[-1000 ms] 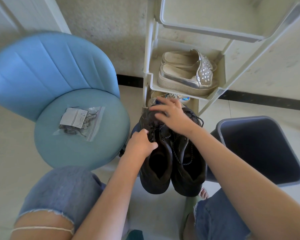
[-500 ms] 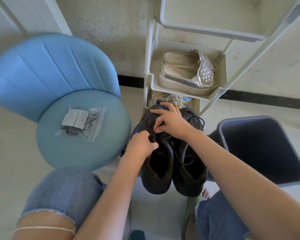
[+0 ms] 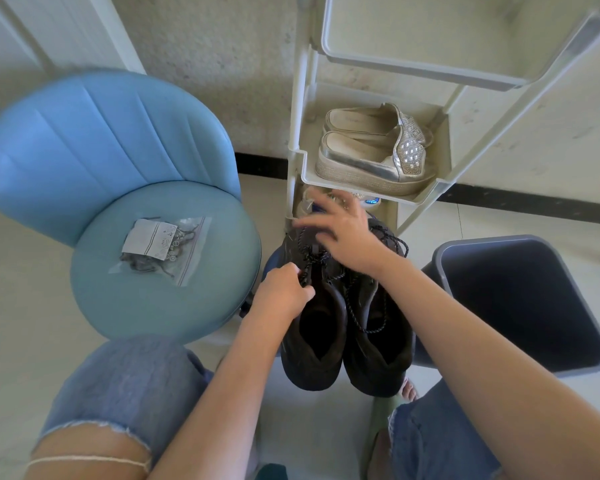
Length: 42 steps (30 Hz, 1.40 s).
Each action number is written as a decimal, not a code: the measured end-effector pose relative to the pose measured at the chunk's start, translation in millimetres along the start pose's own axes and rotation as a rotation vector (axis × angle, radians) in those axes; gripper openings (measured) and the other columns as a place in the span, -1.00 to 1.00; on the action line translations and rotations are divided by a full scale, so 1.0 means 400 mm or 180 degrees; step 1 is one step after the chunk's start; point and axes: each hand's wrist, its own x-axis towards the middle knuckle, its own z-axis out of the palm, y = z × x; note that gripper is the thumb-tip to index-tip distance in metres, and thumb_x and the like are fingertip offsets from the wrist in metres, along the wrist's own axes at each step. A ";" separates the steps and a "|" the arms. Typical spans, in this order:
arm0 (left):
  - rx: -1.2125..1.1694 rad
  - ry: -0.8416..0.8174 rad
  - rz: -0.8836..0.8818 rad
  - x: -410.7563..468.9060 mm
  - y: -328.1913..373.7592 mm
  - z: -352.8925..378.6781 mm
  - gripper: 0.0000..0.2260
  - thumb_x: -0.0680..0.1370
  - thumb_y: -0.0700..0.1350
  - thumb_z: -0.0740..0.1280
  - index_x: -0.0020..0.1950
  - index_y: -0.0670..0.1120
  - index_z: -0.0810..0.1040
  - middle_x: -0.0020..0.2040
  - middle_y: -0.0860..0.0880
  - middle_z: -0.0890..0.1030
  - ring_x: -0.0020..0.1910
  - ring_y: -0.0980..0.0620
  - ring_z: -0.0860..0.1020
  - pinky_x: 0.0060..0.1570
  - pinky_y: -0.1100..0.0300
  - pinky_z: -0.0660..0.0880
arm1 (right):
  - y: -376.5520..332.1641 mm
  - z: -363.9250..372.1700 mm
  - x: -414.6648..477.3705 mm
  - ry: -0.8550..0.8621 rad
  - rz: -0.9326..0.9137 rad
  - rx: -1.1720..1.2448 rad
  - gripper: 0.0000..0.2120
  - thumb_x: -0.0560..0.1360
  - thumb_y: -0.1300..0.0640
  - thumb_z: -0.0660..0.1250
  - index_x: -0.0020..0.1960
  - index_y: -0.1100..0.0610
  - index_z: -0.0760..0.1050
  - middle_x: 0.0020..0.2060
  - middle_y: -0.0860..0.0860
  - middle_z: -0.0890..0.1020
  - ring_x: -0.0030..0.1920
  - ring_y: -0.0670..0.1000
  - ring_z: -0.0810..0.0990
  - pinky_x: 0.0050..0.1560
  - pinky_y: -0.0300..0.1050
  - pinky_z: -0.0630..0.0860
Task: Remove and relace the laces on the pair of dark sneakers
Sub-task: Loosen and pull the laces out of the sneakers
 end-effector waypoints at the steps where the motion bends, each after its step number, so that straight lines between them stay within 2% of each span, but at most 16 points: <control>1: 0.0037 0.0011 0.0011 -0.001 0.001 0.001 -0.56 0.58 -0.07 0.27 0.43 -0.13 0.33 0.34 -0.13 0.43 0.28 -0.08 0.45 0.17 0.11 0.40 | 0.001 0.014 -0.004 -0.0367 -0.0105 -0.0199 -0.66 0.53 0.20 0.29 0.19 -0.18 0.56 0.55 -0.11 0.05 0.50 0.11 -0.11 0.47 0.11 -0.17; 4: 0.0083 0.0033 0.0046 0.001 0.002 0.002 -0.57 0.57 -0.06 0.27 0.42 -0.13 0.35 0.32 -0.14 0.46 0.27 -0.08 0.45 0.16 0.09 0.41 | 0.009 0.039 -0.011 -0.0903 -0.0044 -0.0311 -0.79 0.51 0.10 0.36 0.06 -0.19 0.62 0.55 -0.10 0.06 0.51 0.13 -0.16 0.46 0.09 -0.21; 10: 0.0067 -0.0005 0.0034 0.000 0.001 0.002 -0.57 0.58 -0.07 0.26 0.44 -0.12 0.32 0.36 -0.14 0.42 0.29 -0.09 0.44 0.18 0.10 0.40 | 0.007 0.028 -0.001 -0.0473 0.0065 -0.0531 -0.95 0.44 0.04 0.42 -0.13 -0.07 0.66 0.40 -0.17 0.36 0.48 0.04 0.03 0.40 -0.02 -0.21; 14: 0.0025 -0.0011 -0.0006 0.003 -0.002 0.005 -0.58 0.59 -0.09 0.25 0.43 -0.12 0.31 0.33 -0.15 0.43 0.23 -0.09 0.46 0.13 0.11 0.41 | 0.018 -0.012 0.004 0.0786 0.0977 -0.0337 -0.87 0.55 0.08 0.31 -0.02 0.00 0.64 0.22 -0.13 0.49 0.36 0.04 0.26 0.43 0.03 -0.08; 17: 0.0028 -0.0030 -0.0008 0.005 -0.003 0.004 -0.58 0.59 -0.06 0.25 0.43 -0.10 0.30 0.33 -0.14 0.43 0.23 -0.10 0.46 0.15 0.09 0.41 | 0.035 -0.028 0.006 0.1298 0.1615 0.0225 -0.85 0.58 0.13 0.27 0.04 0.13 0.60 0.17 0.01 0.52 0.23 0.09 0.41 0.32 -0.02 0.19; 19: 0.0034 -0.0048 -0.0015 0.006 -0.001 0.007 -0.58 0.59 -0.06 0.24 0.44 -0.10 0.29 0.32 -0.14 0.43 0.23 -0.10 0.46 0.15 0.09 0.42 | 0.038 -0.028 0.009 0.1452 0.2007 0.0832 -0.88 0.60 0.14 0.24 0.01 0.12 0.56 0.15 0.06 0.55 0.08 0.07 0.53 0.13 -0.04 0.40; 21: 0.0058 -0.0044 -0.0001 0.007 -0.001 0.008 -0.59 0.60 -0.06 0.24 0.43 -0.11 0.30 0.30 -0.15 0.45 0.21 -0.10 0.47 0.12 0.10 0.42 | 0.037 -0.033 0.010 0.1660 0.2166 0.1537 -0.91 0.61 0.15 0.21 0.00 0.07 0.49 -0.01 0.10 0.64 -0.26 -0.10 0.59 -0.20 -0.12 0.45; 22: 0.0063 -0.0041 0.0006 0.007 -0.002 0.007 -0.60 0.60 -0.07 0.23 0.42 -0.12 0.31 0.29 -0.15 0.45 0.20 -0.10 0.47 0.10 0.11 0.42 | 0.038 -0.037 0.011 0.1761 0.2253 0.1796 -0.90 0.62 0.16 0.20 0.03 0.07 0.49 -0.09 0.09 0.66 -0.42 -0.18 0.53 -0.29 -0.14 0.44; 23: 0.0055 -0.0045 0.0015 0.007 -0.003 0.007 -0.61 0.60 -0.07 0.23 0.41 -0.12 0.32 0.29 -0.15 0.46 0.20 -0.10 0.48 0.10 0.11 0.42 | 0.042 -0.039 0.012 0.1865 0.2356 0.1917 -0.89 0.61 0.16 0.20 0.06 0.09 0.50 -0.12 0.08 0.67 -0.46 -0.20 0.51 -0.28 -0.13 0.47; 26: 0.0030 -0.0087 0.0023 0.010 -0.006 0.006 -0.61 0.60 -0.07 0.23 0.40 -0.13 0.33 0.28 -0.16 0.46 0.19 -0.11 0.48 0.09 0.11 0.42 | 0.058 -0.041 0.012 0.2071 0.2603 0.1811 -0.87 0.59 0.13 0.23 0.04 0.08 0.54 0.02 0.09 0.65 -0.13 0.05 0.61 0.03 0.10 0.58; 28: 0.0050 -0.0072 0.0028 0.010 -0.009 0.007 -0.62 0.59 -0.07 0.23 0.40 -0.13 0.34 0.27 -0.16 0.46 0.18 -0.11 0.48 0.09 0.09 0.43 | 0.054 -0.051 0.009 0.2009 0.2287 0.1514 -0.90 0.58 0.16 0.24 -0.01 0.00 0.52 0.11 0.03 0.60 0.07 0.11 0.57 0.13 0.16 0.53; 30: 0.0081 -0.0019 0.0055 0.010 -0.010 0.010 -0.62 0.59 -0.07 0.23 0.39 -0.13 0.36 0.27 -0.16 0.48 0.18 -0.12 0.49 0.09 0.08 0.43 | 0.048 -0.057 0.002 0.1573 0.1363 0.0837 -0.80 0.57 0.20 0.27 0.11 -0.03 0.55 0.24 -0.06 0.53 0.30 0.07 0.37 0.36 0.04 0.30; 33: 0.0129 0.0068 0.0111 0.011 -0.008 0.014 -0.65 0.58 -0.07 0.25 0.34 -0.14 0.39 0.25 -0.15 0.49 0.17 -0.11 0.49 0.06 0.10 0.42 | 0.012 -0.023 -0.015 -0.0019 0.0198 0.0165 -0.68 0.55 0.17 0.31 0.26 -0.08 0.54 0.42 -0.13 0.36 0.40 0.03 0.11 0.42 -0.03 0.00; 36: 0.0228 0.0111 0.0125 0.011 -0.004 0.014 -0.64 0.58 -0.06 0.24 0.35 -0.15 0.39 0.25 -0.15 0.50 0.18 -0.11 0.49 0.06 0.10 0.42 | 0.014 0.031 -0.019 -0.0913 0.0109 -0.0230 -0.73 0.53 0.13 0.35 0.18 -0.13 0.58 0.47 -0.11 0.27 0.43 0.10 0.06 0.42 0.01 -0.08; 40: 0.0276 0.0067 0.0117 0.015 -0.006 0.016 -0.68 0.59 -0.08 0.23 0.31 -0.16 0.42 0.21 -0.17 0.52 0.13 -0.12 0.51 0.02 0.08 0.43 | 0.024 0.028 -0.013 -0.0610 0.0316 -0.0087 -0.89 0.45 0.06 0.44 -0.04 -0.07 0.66 0.25 -0.12 0.51 0.33 0.02 0.21 0.33 -0.11 0.03; 42: 0.0334 0.0019 0.0097 0.016 -0.007 0.015 -0.67 0.60 -0.09 0.21 0.35 -0.16 0.38 0.23 -0.17 0.50 0.15 -0.12 0.50 0.01 0.11 0.42 | 0.013 0.018 -0.005 -0.0018 0.0743 0.0220 -0.92 0.48 0.09 0.40 -0.08 -0.07 0.64 0.09 -0.09 0.61 0.22 -0.02 0.41 0.32 -0.08 0.22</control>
